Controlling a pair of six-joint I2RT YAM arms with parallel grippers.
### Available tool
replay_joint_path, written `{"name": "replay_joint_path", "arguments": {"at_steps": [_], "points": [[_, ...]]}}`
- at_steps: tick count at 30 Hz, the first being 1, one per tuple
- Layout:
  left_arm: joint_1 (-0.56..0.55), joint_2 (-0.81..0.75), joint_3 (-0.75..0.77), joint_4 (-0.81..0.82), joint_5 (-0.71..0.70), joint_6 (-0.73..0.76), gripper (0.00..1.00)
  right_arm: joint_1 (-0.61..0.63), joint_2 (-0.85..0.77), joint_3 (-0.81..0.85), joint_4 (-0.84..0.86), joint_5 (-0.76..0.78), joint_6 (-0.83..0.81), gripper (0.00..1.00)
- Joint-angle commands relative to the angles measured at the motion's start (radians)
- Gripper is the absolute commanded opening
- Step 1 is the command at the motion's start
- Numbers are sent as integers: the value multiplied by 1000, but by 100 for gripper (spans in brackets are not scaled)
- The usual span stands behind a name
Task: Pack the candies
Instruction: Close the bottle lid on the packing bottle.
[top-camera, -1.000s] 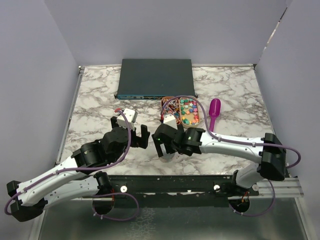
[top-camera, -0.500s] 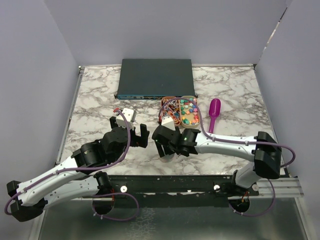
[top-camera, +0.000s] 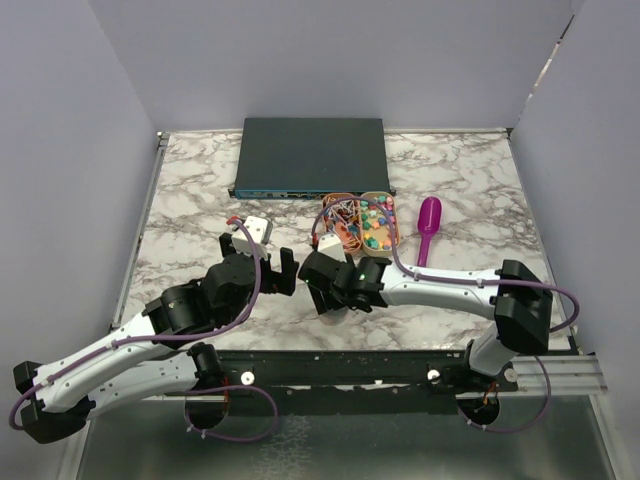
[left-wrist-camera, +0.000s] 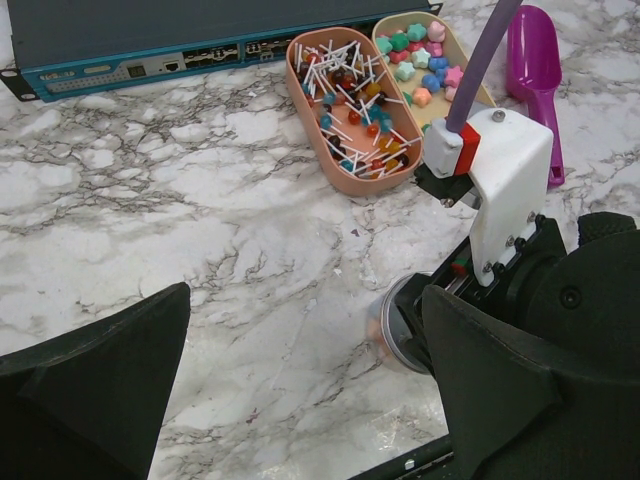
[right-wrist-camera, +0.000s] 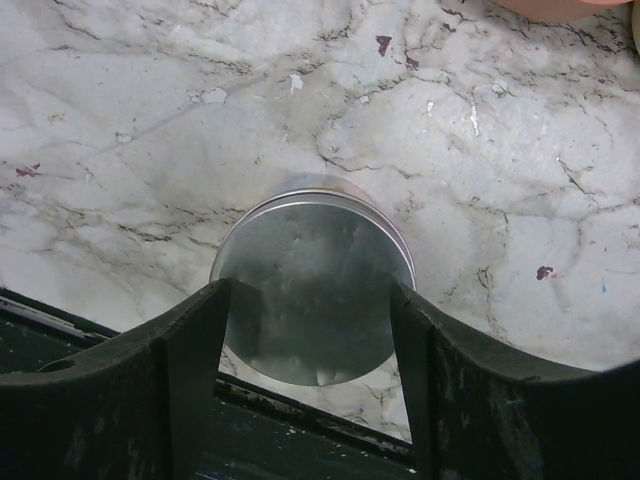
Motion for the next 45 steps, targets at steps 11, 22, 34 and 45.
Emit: {"name": "replay_joint_path", "arguments": {"at_steps": [11, 22, 34, 45], "points": [[6, -15, 1, 5, -8, -2, 99, 4, 58, -56, 17, -4, 16, 68], [6, -15, 1, 5, -5, 0, 99, 4, 45, -109, 32, -47, 44, 68], [5, 1, -1, 10, 6, -33, 99, 3, -96, 12, -18, 44, -10, 74], [2, 51, -111, 88, 159, -165, 99, 2, -310, -98, -51, 166, -19, 92]]}}
